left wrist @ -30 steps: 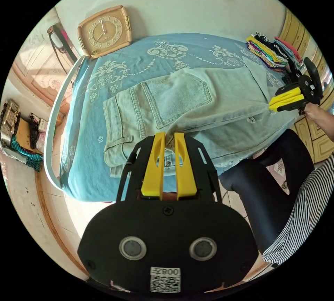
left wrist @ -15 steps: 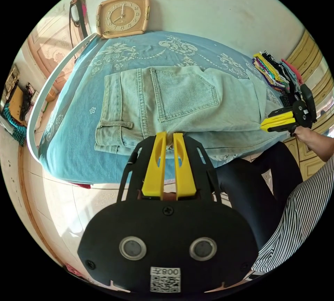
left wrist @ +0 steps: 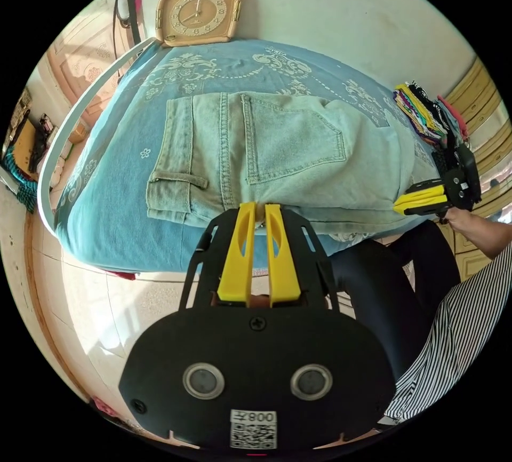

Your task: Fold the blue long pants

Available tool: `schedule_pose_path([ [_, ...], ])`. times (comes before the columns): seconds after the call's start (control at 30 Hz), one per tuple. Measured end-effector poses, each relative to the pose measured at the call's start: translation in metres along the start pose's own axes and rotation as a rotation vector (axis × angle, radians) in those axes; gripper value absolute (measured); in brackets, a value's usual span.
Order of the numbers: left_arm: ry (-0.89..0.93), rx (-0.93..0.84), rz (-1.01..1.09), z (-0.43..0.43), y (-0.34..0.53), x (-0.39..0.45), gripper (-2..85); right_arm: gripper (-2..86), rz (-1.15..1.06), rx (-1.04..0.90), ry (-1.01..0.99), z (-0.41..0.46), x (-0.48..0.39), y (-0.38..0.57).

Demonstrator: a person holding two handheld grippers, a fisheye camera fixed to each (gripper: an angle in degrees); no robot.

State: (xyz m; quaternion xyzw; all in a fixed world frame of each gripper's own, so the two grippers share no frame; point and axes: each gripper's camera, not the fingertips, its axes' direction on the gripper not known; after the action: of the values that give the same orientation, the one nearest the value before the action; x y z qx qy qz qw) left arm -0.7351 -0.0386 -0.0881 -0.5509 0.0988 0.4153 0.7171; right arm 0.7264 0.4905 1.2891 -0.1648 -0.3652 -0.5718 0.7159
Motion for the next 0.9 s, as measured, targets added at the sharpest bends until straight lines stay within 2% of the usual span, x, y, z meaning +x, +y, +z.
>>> schedule_pose_path([
  [0.17, 0.048, 0.018, -0.042, -0.001, 0.018, -0.009, 0.8, 1.4, 0.007, -0.006, -0.007, -0.004, -0.003, 0.007],
  [0.37, 0.027, 0.029, -0.044, 0.002, 0.032, -0.006, 0.8, 1.4, 0.016, 0.085, -0.069, -0.052, -0.004, 0.036],
  [0.47, 0.027, 0.024, -0.067, 0.009, 0.037, -0.007, 0.9, 1.4, -0.003, 0.072, -0.111, -0.055, -0.016, 0.044],
  [0.6, 0.010, -0.011, -0.057, 0.019, 0.041, -0.004, 0.9, 1.3, -0.013, -0.007, -0.052, -0.033, -0.024, 0.038],
  [0.77, -0.005, 0.019, -0.101, 0.018, 0.046, 0.006, 0.9, 1.6, 0.052, 0.017, -0.186, -0.048, 0.000, 0.038],
  [0.9, -0.012, 0.050, -0.125, 0.021, 0.047, 0.020, 0.6, 1.8, 0.047, 0.035, -0.131, -0.068, -0.006, 0.037],
])
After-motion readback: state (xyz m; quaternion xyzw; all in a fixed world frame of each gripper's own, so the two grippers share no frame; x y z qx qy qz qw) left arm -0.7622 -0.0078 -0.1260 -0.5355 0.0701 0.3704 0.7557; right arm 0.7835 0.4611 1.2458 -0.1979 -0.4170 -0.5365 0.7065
